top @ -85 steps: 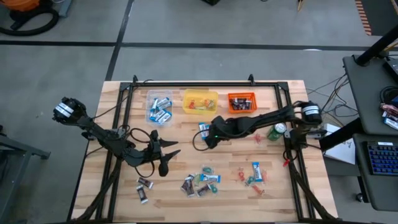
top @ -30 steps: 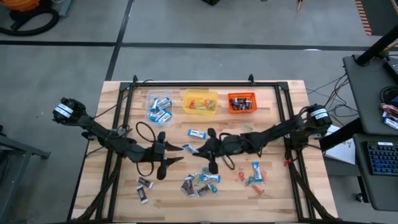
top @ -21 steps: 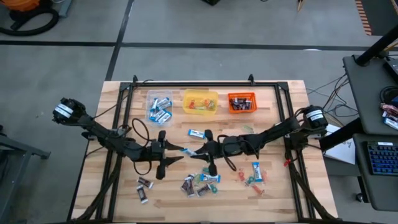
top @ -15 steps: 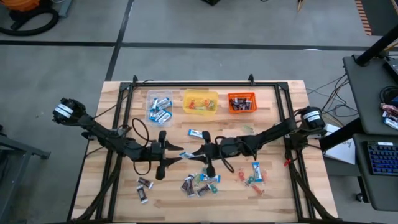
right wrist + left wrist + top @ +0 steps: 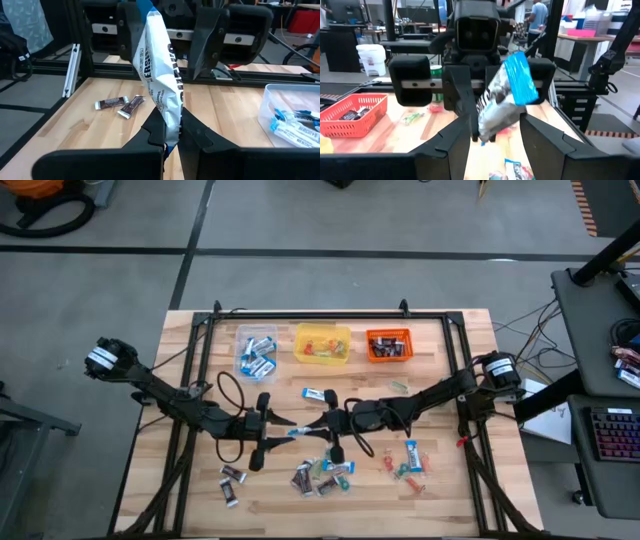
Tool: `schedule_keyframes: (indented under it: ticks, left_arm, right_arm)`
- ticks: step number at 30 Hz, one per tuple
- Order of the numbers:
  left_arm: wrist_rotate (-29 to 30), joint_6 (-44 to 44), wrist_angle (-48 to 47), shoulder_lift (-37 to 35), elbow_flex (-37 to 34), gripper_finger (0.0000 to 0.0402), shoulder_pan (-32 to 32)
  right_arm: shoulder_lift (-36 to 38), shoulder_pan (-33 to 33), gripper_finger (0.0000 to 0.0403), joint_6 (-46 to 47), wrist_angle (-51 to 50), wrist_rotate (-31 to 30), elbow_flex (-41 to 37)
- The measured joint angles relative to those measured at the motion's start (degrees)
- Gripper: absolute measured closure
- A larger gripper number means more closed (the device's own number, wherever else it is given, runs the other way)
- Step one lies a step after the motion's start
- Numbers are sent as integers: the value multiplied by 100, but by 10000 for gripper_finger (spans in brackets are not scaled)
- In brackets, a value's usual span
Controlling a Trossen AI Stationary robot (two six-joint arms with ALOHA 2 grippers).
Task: Sort candy
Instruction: Put the white chocolate into the transparent bin
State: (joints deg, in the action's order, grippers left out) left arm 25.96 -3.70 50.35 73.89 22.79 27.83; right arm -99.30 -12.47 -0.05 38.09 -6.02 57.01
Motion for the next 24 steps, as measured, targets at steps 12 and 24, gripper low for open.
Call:
schedule_keyframes:
  ticks: [12, 24]
  left_arm:
    - [215, 4, 233, 0, 0, 246, -72]
    - [307, 22, 362, 0, 0, 349, -302]
  right_arm:
    - [-6, 80, 390, -36, -71, -15, 72]
    - [-14, 83, 369, -22, -173, -47, 72]
